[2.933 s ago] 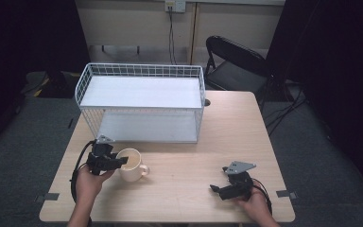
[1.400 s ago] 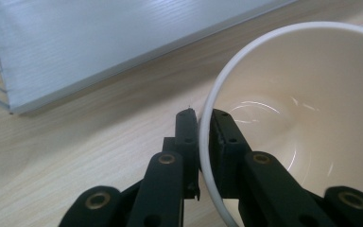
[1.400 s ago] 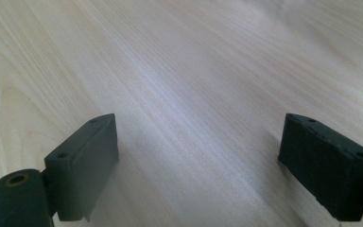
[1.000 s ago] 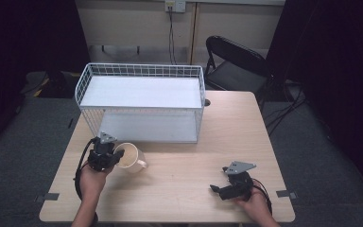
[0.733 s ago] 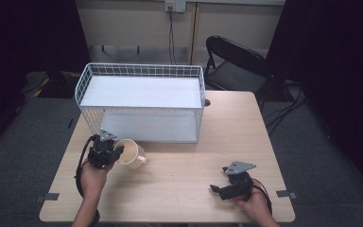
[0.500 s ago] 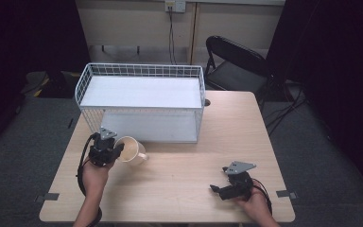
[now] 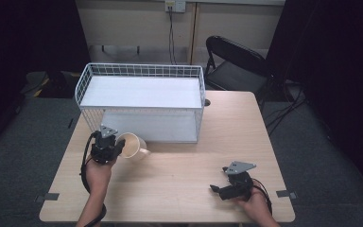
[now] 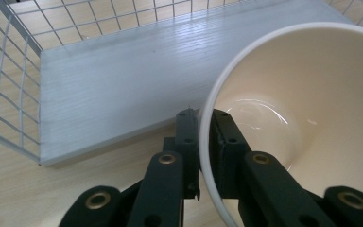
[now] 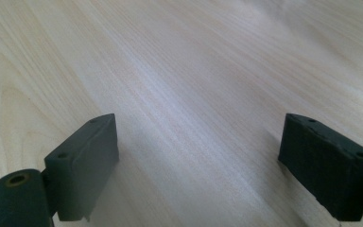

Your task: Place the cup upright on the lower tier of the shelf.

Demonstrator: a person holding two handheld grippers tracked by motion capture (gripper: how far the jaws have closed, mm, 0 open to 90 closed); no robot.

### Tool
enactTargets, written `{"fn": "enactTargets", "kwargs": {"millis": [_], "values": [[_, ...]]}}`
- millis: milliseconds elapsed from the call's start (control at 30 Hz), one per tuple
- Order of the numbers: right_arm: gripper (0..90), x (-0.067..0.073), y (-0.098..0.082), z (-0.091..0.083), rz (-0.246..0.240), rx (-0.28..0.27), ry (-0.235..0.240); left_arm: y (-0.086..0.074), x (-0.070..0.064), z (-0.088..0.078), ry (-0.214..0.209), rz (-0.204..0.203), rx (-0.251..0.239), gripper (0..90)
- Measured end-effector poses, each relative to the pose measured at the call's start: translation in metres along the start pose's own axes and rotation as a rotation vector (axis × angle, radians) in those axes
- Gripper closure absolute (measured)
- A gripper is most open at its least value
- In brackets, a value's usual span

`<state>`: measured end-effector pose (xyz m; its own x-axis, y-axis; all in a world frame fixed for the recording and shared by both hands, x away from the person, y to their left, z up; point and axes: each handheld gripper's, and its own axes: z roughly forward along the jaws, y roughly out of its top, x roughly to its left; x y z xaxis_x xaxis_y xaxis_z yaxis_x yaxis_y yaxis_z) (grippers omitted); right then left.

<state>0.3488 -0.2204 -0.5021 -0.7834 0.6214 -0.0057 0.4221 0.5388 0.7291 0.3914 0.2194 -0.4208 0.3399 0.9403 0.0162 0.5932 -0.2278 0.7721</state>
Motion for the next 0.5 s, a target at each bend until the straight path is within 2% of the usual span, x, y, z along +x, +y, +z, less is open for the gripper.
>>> {"fn": "enactTargets", "kwargs": {"millis": [100, 200, 333, 500], "values": [[11.9, 0.0, 0.0, 0.0, 0.0, 0.0, 0.0, 0.002, -0.001, 0.001, 0.004, -0.004, 0.001, 83.1], [11.9, 0.0, 0.0, 0.0, 0.0, 0.0, 0.0, 0.004, -0.002, 0.002, 0.013, 0.009, 0.007, 83.1], [11.9, 0.0, 0.0, 0.0, 0.0, 0.0, 0.0, 0.008, -0.002, 0.004, 0.015, -0.001, 0.01, 83.2], [11.9, 0.0, 0.0, 0.0, 0.0, 0.0, 0.0, 0.01, -0.003, 0.005, 0.041, 0.002, -0.001, 83.3]]}}
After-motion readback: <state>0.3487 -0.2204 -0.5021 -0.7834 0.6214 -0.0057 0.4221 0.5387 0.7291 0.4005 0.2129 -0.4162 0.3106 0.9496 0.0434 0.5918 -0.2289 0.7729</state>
